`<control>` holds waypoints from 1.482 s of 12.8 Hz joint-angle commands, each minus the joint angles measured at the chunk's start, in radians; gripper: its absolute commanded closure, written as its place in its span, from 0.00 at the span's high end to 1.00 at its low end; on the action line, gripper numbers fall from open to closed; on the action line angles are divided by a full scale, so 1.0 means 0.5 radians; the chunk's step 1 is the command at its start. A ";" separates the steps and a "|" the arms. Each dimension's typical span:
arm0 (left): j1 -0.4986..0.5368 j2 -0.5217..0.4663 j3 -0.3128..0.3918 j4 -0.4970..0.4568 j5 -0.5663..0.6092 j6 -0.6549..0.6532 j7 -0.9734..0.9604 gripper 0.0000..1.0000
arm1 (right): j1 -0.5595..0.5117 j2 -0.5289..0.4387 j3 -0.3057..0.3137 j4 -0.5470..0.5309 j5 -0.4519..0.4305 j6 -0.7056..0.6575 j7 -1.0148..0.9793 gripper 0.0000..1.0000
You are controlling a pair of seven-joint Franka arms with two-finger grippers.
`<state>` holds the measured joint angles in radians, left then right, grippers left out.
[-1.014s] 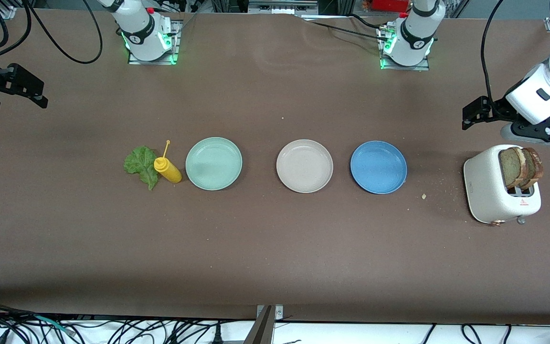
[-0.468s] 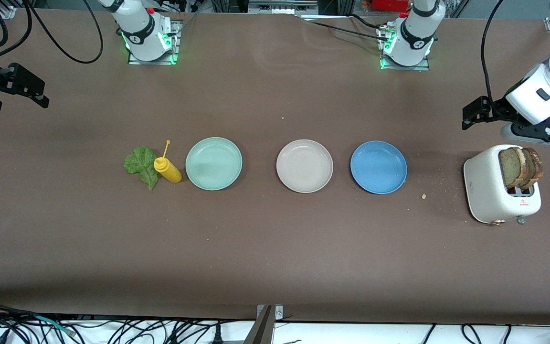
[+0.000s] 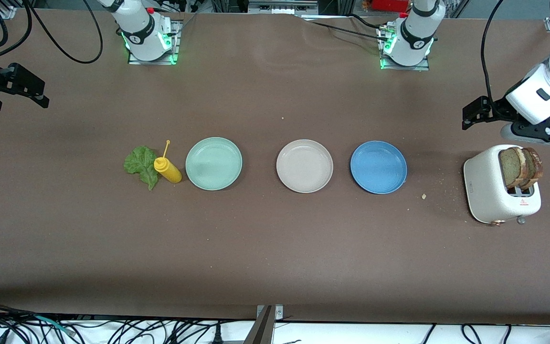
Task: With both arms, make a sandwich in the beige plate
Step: 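Lower the left gripper onto a bread slice in the toaster and grasp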
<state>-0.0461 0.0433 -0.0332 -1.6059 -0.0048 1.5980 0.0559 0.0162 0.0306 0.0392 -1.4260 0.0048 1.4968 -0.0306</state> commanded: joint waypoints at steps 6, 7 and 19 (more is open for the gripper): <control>0.266 0.186 0.054 0.030 0.071 0.056 0.069 1.00 | -0.002 0.000 -0.005 0.029 0.009 -0.021 -0.043 1.00; 0.291 0.214 0.054 0.012 0.132 0.117 0.130 1.00 | -0.005 0.003 -0.008 0.029 0.012 -0.018 -0.089 1.00; 0.614 0.199 0.048 -0.706 0.240 1.117 0.443 1.00 | -0.014 0.018 -0.020 0.026 0.039 -0.045 -0.141 1.00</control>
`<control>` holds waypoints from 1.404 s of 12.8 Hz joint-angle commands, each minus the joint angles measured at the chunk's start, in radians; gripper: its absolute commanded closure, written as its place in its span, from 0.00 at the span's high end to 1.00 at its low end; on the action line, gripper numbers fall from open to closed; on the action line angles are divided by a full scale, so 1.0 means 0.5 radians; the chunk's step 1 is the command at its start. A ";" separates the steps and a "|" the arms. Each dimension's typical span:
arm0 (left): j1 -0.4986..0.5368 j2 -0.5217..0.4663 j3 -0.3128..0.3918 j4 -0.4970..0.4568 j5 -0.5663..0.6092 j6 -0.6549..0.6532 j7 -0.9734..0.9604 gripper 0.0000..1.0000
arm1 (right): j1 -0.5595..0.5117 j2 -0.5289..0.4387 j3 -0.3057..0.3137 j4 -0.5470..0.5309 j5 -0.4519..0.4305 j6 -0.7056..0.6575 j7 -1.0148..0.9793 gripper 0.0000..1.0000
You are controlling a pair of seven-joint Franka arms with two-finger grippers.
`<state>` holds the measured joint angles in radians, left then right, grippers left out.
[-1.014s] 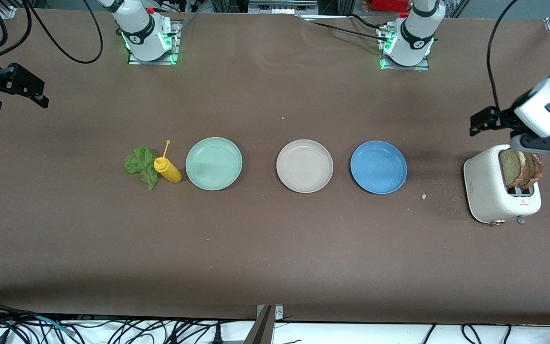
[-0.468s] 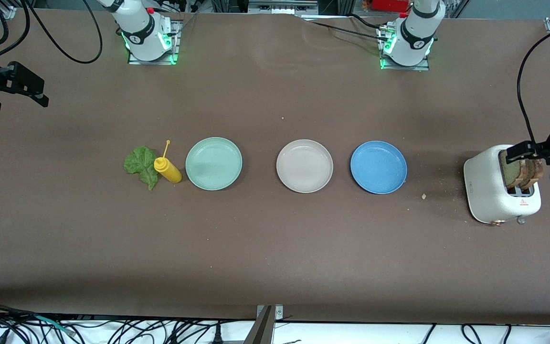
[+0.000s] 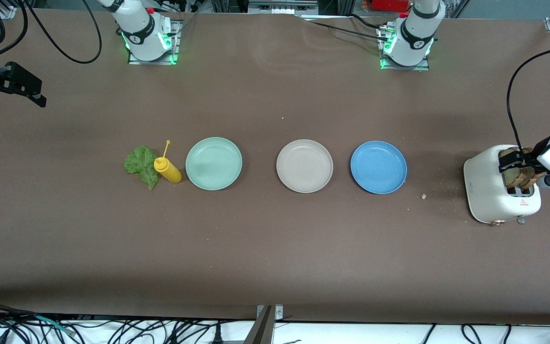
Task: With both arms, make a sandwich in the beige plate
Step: 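Lower the left gripper onto a bread slice in the toaster and grasp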
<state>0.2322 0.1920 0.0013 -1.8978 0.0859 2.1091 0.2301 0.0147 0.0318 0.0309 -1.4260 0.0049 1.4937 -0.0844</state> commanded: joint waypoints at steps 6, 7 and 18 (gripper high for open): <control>0.091 -0.132 -0.027 -0.254 0.006 0.108 0.080 1.00 | -0.017 0.047 -0.006 0.026 0.033 -0.039 -0.046 1.00; 0.091 -0.132 -0.027 -0.257 0.003 0.108 0.080 0.99 | -0.023 0.050 -0.010 0.023 0.033 -0.039 -0.046 1.00; 0.128 -0.114 -0.024 -0.337 0.012 0.215 0.086 0.00 | -0.032 0.044 -0.006 0.029 0.039 -0.039 -0.034 1.00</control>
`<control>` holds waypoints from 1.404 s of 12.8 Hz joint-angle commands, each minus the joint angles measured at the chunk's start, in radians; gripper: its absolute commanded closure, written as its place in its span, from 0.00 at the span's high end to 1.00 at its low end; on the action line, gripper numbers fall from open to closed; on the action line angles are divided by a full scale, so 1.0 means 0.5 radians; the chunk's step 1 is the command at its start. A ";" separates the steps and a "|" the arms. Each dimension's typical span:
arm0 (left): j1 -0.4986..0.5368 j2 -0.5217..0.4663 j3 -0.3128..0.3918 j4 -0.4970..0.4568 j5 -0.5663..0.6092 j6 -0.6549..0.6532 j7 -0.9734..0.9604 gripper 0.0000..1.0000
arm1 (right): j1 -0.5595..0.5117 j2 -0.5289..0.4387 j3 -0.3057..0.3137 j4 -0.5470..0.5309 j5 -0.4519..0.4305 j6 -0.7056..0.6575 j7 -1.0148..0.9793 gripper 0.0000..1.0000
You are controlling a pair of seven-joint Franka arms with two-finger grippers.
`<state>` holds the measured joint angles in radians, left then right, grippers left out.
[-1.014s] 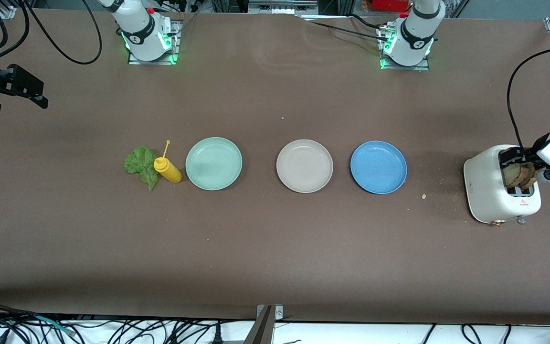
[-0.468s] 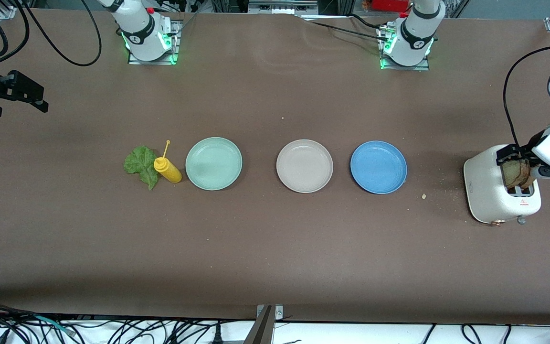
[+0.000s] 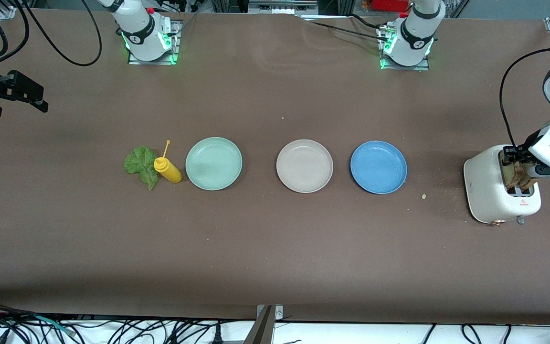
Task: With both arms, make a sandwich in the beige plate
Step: 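Lower the left gripper onto a bread slice in the toaster and grasp, then lift the bread slice out with the left gripper toward the beige plate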
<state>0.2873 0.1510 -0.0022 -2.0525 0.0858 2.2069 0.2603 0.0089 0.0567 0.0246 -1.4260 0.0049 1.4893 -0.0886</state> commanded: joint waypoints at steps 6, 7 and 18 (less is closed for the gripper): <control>0.011 -0.035 -0.026 0.110 0.080 -0.051 0.047 0.00 | -0.021 -0.003 0.006 0.029 0.039 -0.030 -0.025 1.00; -0.004 -0.041 -0.032 0.165 0.107 -0.124 0.044 0.00 | -0.021 -0.003 0.006 0.029 0.039 -0.030 -0.025 1.00; -0.010 -0.038 -0.912 0.807 0.286 -1.021 -0.545 0.00 | -0.021 -0.003 0.006 0.026 0.039 -0.055 -0.022 1.00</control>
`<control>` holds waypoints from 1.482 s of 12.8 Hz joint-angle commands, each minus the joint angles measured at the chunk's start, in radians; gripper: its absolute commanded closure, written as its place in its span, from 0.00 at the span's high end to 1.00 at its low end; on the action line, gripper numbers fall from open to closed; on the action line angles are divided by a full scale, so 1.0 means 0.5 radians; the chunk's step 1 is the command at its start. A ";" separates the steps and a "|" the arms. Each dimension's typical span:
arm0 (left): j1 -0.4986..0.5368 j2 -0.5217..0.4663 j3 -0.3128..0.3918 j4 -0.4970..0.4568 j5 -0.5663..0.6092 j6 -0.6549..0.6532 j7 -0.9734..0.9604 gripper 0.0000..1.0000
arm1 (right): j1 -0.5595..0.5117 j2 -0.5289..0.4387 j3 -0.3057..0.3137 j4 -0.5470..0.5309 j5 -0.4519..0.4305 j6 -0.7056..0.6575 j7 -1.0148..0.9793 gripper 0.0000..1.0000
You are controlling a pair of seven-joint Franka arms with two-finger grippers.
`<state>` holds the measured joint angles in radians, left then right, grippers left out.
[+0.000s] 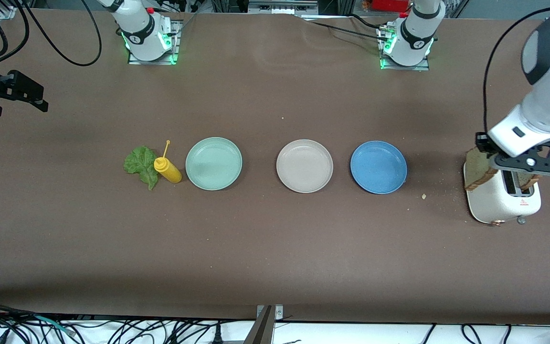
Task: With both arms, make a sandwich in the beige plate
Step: 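Lift the bread slice out with the left gripper toward the beige plate, then lower the bread onto the beige plate and open the left gripper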
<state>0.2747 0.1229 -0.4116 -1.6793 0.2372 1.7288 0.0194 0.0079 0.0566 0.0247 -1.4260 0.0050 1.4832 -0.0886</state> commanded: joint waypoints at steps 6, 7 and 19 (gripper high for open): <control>-0.111 0.287 -0.146 0.067 -0.804 -0.046 -0.263 0.00 | -0.013 -0.006 0.009 0.026 0.042 -0.049 -0.022 1.00; -0.147 0.364 -0.143 0.103 -0.952 -0.031 -0.263 0.00 | -0.013 -0.006 0.009 0.026 0.042 -0.049 -0.022 1.00; -0.411 1.288 -0.137 0.420 -1.741 0.160 0.470 0.00 | -0.019 -0.003 0.009 0.026 0.042 -0.064 -0.022 1.00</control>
<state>0.0643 0.7525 -0.4817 -1.4687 -0.5984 1.8138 0.1581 0.0080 0.0565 0.0262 -1.4257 0.0066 1.4704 -0.0886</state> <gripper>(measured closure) 0.916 0.000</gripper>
